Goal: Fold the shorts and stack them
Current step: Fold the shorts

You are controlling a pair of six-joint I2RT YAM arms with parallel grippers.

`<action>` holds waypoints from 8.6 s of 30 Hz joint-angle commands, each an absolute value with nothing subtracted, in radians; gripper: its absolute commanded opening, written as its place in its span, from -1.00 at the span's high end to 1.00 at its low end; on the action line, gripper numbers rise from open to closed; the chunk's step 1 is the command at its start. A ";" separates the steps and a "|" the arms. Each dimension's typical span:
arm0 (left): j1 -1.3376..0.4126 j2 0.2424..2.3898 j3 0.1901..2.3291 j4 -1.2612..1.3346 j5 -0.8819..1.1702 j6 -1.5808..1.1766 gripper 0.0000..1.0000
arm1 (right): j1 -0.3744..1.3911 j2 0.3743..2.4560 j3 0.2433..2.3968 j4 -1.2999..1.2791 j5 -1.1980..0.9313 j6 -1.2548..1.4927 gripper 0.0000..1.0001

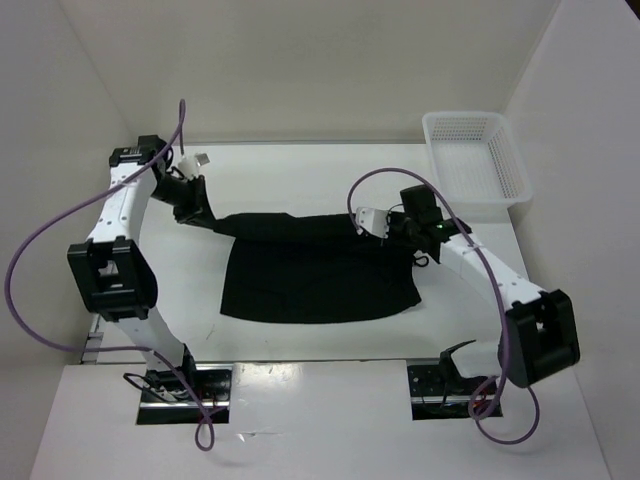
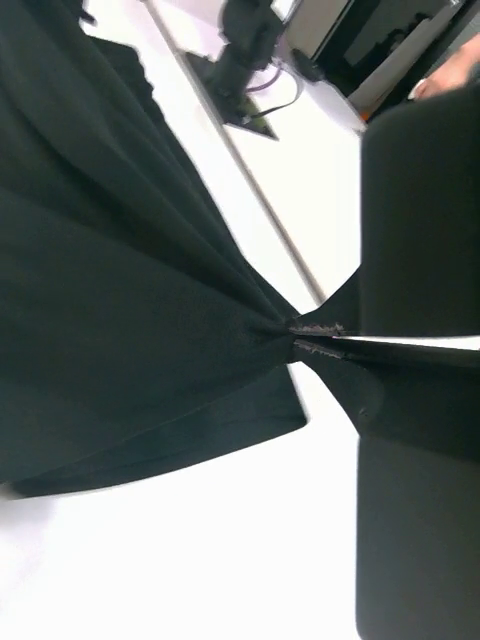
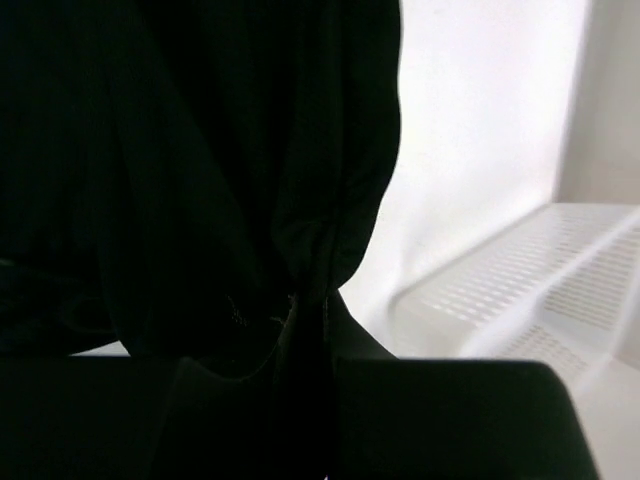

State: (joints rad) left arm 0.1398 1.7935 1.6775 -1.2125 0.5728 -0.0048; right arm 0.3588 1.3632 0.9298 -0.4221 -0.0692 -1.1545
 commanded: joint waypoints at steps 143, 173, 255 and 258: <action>0.029 1.974 1.287 -0.991 0.314 0.000 0.96 | 0.265 1.745 1.244 -0.591 -0.529 -0.384 -0.04; 0.057 2.583 3.078 -1.247 0.064 0.000 1.00 | 0.048 2.036 1.940 -0.497 -0.425 -0.274 1.00; 0.072 2.149 1.932 -1.152 0.230 0.000 0.09 | 0.103 1.549 1.362 -0.659 -0.278 -0.916 -0.56; 0.048 2.245 2.018 -1.097 0.219 0.000 0.09 | 0.166 1.540 1.339 -0.629 -0.258 -0.939 -0.40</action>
